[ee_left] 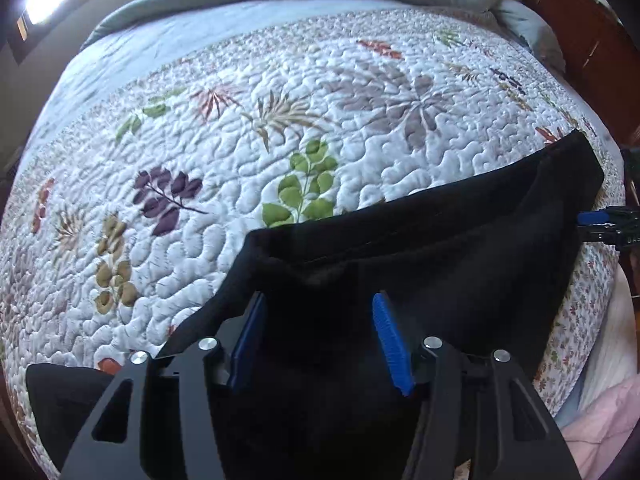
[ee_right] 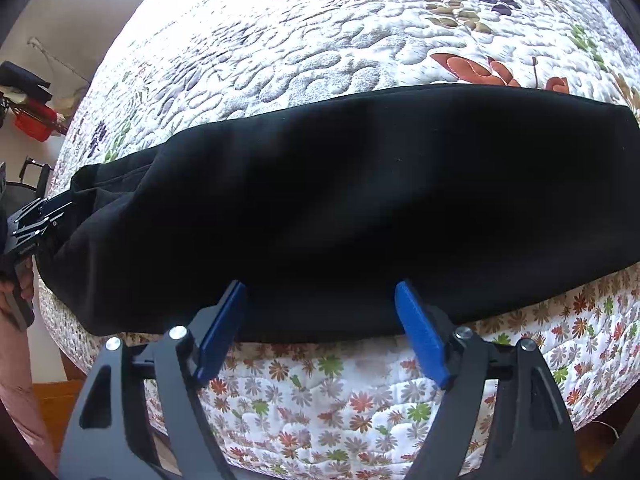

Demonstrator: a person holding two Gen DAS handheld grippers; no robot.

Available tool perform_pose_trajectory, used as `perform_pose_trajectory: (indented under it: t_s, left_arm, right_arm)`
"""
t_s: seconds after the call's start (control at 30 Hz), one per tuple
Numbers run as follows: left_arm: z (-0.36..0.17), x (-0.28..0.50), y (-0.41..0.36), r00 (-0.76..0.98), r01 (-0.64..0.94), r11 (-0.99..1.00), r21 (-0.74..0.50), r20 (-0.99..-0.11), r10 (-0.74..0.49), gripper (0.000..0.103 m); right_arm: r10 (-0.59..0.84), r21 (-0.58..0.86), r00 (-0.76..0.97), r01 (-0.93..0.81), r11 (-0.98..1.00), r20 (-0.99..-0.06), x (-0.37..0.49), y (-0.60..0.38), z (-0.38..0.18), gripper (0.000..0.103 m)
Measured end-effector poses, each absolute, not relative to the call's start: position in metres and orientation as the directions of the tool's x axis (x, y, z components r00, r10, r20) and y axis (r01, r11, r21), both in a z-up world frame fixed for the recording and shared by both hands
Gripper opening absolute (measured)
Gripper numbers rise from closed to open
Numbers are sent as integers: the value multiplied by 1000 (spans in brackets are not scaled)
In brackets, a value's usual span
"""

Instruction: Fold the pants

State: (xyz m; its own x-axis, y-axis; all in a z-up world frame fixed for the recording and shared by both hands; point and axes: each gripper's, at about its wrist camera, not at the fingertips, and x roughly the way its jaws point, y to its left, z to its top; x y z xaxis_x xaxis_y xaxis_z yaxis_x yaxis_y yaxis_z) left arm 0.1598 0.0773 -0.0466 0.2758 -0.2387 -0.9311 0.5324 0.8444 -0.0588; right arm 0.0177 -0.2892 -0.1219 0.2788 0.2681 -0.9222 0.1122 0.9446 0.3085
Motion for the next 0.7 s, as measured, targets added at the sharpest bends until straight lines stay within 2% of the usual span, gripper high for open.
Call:
perform_pose_trajectory:
  t_s: [0.1, 0.23, 0.37, 0.5, 0.6, 0.67, 0.7]
  left_arm:
    - [-58, 162, 74, 248, 540, 839, -65, -940, -233, 0]
    - [-64, 160, 74, 305, 518, 855, -35, -926, -223, 0]
    - [-47, 180, 99, 421, 337, 939, -75, -879, -222, 0]
    - [-35, 204, 130, 515, 124, 992, -10, -854, -73, 0]
    - [-31, 202, 138, 482, 166, 981, -101, -859, -170, 0]
    - [-30, 187, 127, 418, 293, 938, -182, -858, -297, 0]
    - [-31, 182, 116, 405, 324, 931, -167, -865, -297, 0]
  right_arm:
    - [258, 299, 269, 122, 946, -928, 22, -285, -121, 79]
    - [289, 325, 270, 98, 941, -918, 28, -272, -117, 78]
    - [282, 318, 263, 104, 942, -923, 34, -268, -120, 78]
    - [286, 327, 273, 117, 938, -919, 35, -271, -121, 78]
    - [287, 326, 274, 107, 939, -918, 34, -274, -121, 78]
    - [286, 324, 274, 101, 941, -918, 33, -274, -122, 79]
    - [287, 324, 274, 100, 941, -918, 33, -274, -123, 81]
